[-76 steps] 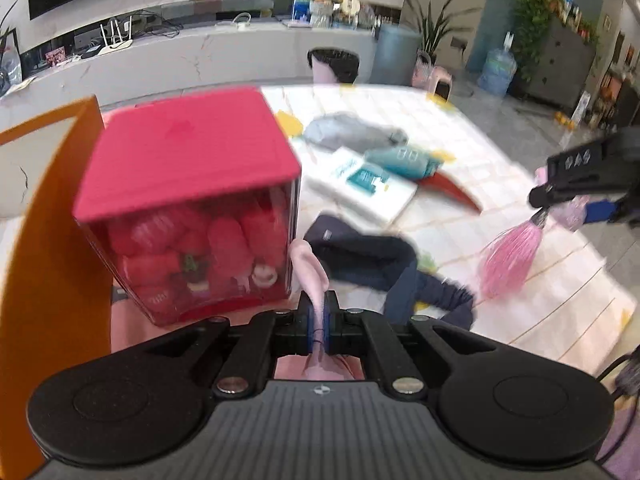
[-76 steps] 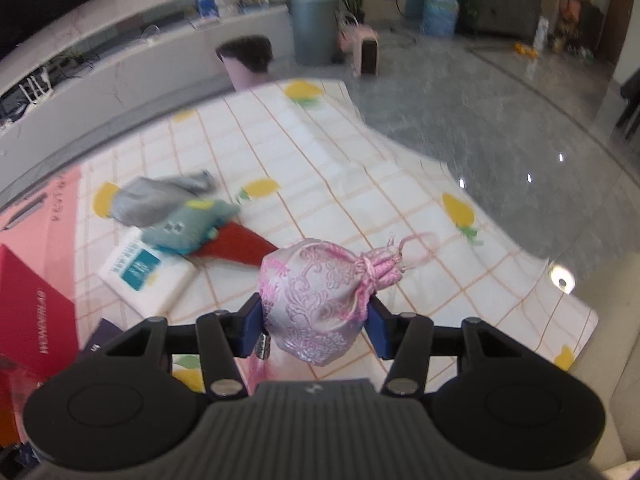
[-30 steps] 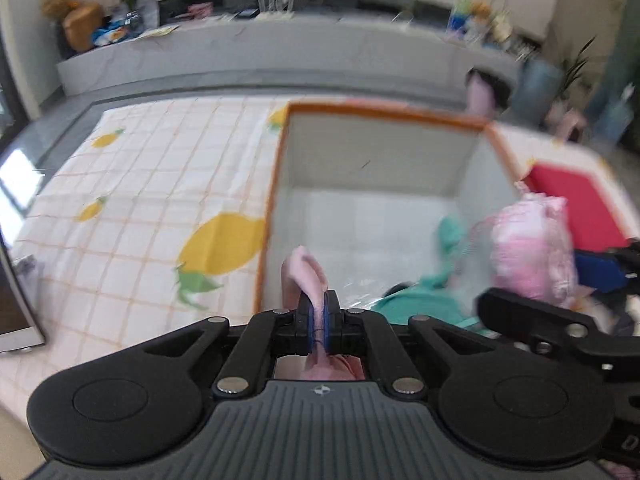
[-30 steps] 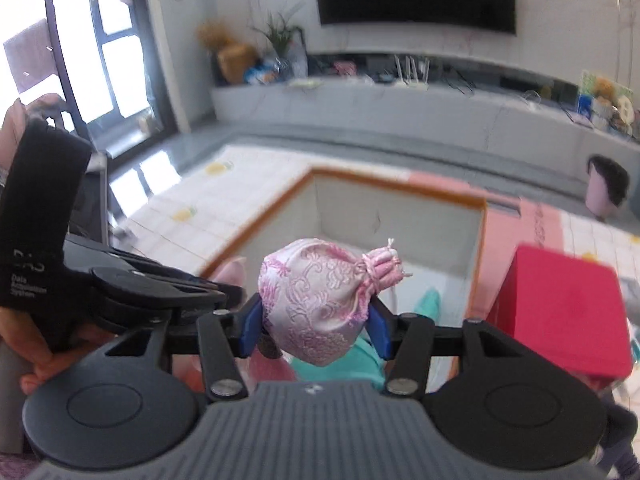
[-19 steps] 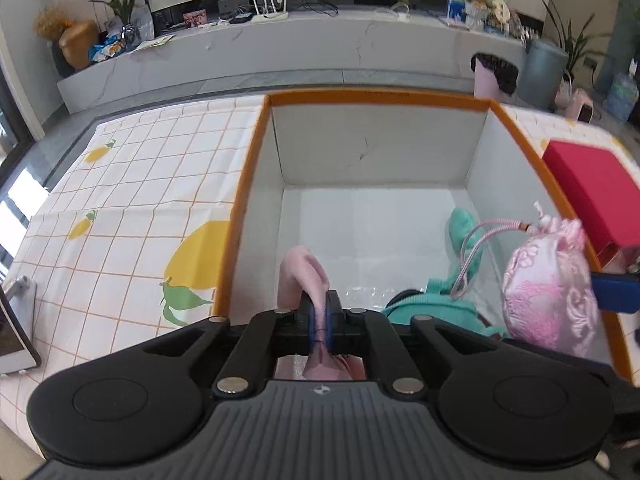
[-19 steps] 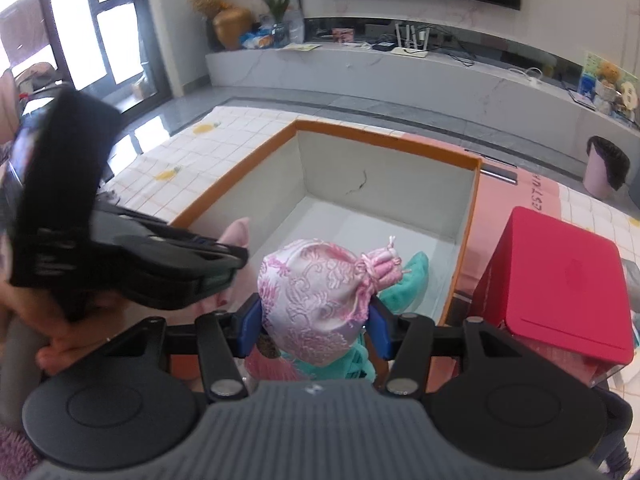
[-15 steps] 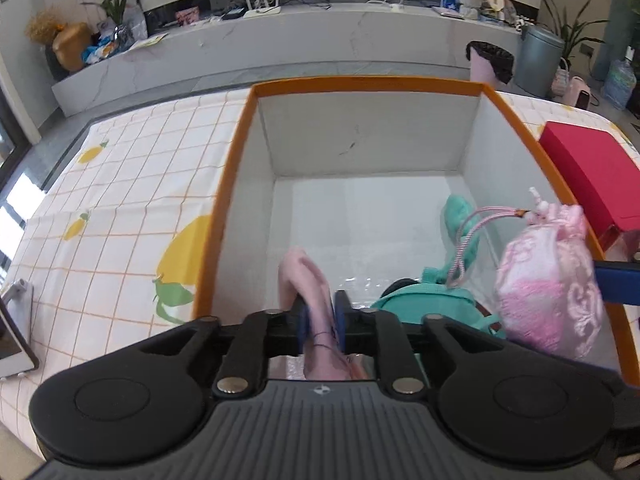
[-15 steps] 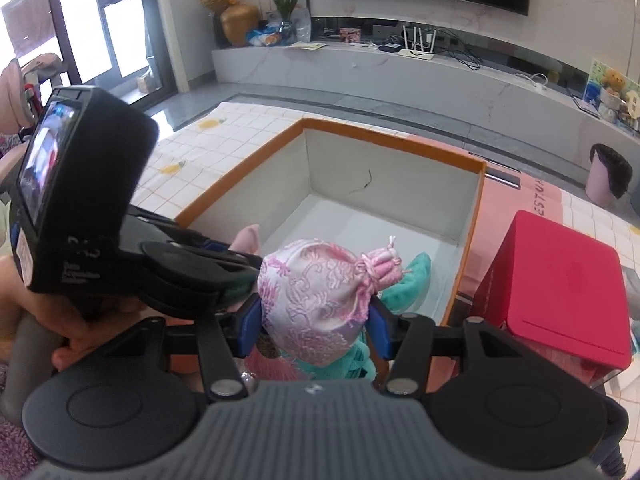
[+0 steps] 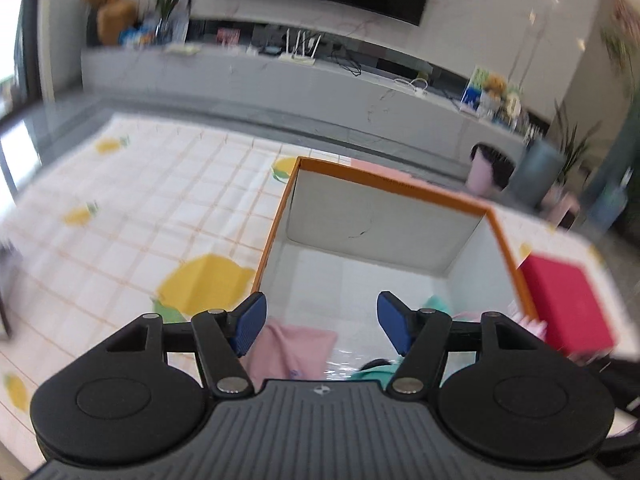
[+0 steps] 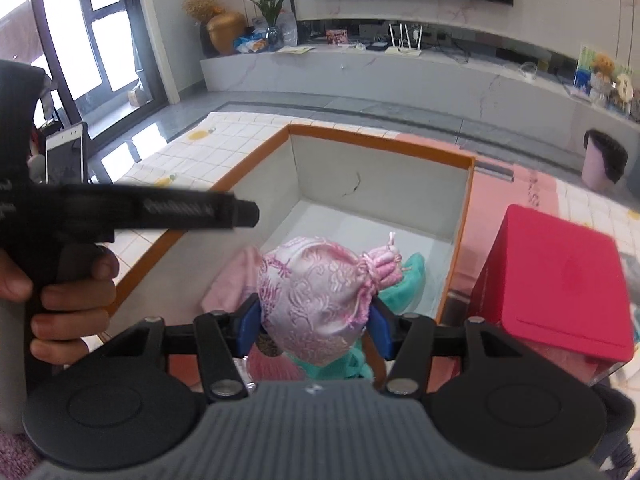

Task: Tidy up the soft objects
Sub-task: 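Carry the pink cloth left and pink pouch right into the white box, open both, then move both grippers back to the items on the tablecloth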

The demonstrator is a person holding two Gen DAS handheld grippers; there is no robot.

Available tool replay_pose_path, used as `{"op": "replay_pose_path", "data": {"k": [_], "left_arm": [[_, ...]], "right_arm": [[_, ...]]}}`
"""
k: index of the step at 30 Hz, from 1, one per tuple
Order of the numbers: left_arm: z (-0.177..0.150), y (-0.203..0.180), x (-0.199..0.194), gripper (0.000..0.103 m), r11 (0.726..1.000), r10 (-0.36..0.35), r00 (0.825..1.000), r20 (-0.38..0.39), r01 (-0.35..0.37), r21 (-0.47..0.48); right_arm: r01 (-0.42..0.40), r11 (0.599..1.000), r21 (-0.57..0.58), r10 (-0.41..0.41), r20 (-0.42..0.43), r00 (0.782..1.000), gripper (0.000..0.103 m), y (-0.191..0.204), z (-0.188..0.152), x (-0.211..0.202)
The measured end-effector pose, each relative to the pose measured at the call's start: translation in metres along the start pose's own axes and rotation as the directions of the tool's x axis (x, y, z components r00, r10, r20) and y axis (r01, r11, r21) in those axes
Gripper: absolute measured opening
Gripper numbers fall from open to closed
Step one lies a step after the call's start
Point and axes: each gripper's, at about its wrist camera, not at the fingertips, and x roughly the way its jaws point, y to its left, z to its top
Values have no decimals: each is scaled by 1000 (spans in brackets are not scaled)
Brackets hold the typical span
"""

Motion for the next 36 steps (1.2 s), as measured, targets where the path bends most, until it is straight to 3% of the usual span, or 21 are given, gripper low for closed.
{"op": "replay_pose_path", "data": {"k": [3, 6, 11, 16, 24, 26, 28, 30, 33, 36], "left_arm": [[3, 15, -8, 75, 995, -58, 998, -8, 57, -87], [6, 21, -15, 76, 994, -71, 997, 6, 71, -86], [8, 23, -17, 76, 996, 25, 999, 42, -21, -89], [9, 29, -15, 76, 990, -13, 1000, 14, 15, -138], [6, 31, -13, 76, 990, -16, 1000, 4, 16, -143], [5, 31, -12, 76, 990, -13, 1000, -1, 13, -143], [5, 31, -11, 76, 990, -6, 1000, -3, 5, -143], [5, 34, -13, 76, 987, 12, 1000, 6, -11, -161], [6, 36, -19, 76, 987, 11, 999, 37, -5, -161], [8, 38, -21, 76, 986, 3, 999, 41, 4, -169]], "right_arm": [[-56, 998, 17, 56, -2, 998, 55, 7, 0, 3], [-101, 995, -5, 101, -2, 995, 55, 22, 0, 10], [-9, 999, -46, 8, -25, 1000, 55, 39, 3, 35], [-30, 996, -88, 21, -103, 994, 55, 44, 9, 61], [-5, 1000, -17, 1, -200, 980, 55, 49, 18, 87], [42, 998, -41, -49, -202, 978, 56, 54, 20, 94], [69, 996, -57, -82, -258, 963, 58, 56, 23, 104], [31, 999, -27, -37, -292, 956, 63, 53, 25, 108], [25, 999, -33, -33, -268, 963, 89, 50, 25, 99], [-10, 1000, -6, 8, -249, 968, 91, 41, 26, 79]]}}
